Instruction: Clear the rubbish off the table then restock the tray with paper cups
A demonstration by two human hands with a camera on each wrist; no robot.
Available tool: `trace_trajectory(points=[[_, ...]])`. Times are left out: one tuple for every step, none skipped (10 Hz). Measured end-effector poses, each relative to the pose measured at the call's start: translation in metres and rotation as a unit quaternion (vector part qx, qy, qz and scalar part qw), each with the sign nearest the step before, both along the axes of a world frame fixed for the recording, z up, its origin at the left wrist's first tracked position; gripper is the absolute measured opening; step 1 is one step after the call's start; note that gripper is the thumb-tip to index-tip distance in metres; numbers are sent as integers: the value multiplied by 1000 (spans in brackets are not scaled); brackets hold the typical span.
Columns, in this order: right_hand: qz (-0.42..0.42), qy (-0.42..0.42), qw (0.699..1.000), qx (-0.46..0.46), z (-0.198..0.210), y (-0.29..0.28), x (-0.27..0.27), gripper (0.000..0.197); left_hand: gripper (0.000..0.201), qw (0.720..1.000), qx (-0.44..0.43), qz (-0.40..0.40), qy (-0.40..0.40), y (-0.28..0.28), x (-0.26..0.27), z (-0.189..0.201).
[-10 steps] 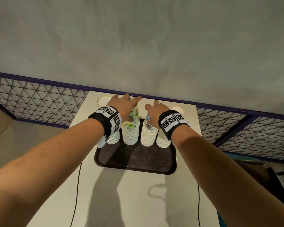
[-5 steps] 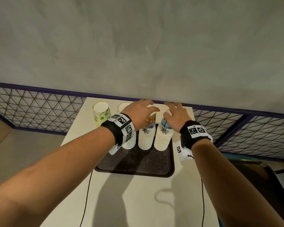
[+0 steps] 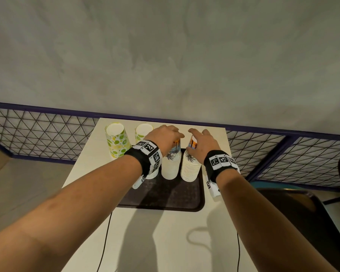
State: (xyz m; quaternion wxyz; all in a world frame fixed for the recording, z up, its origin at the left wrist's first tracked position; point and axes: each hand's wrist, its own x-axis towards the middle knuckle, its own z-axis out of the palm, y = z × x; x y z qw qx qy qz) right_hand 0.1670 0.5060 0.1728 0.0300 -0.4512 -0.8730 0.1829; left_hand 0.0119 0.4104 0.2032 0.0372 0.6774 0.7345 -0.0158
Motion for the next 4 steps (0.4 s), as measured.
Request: trace_trajectory(points=[[-15, 3, 1000, 3, 0, -2, 0, 73, 58, 1000, -2, -4, 10, 1, 2, 1], [-12, -2, 1000, -9, 4, -6, 0, 78, 61, 1000, -4, 1, -1, 2, 3, -1], [-16, -12, 1000, -3, 8, -5, 3, 90, 64, 998, 13, 26, -50, 2, 6, 1], [-68, 34, 997, 3, 22, -4, 19, 94, 68, 995, 47, 35, -86, -1, 9, 10]])
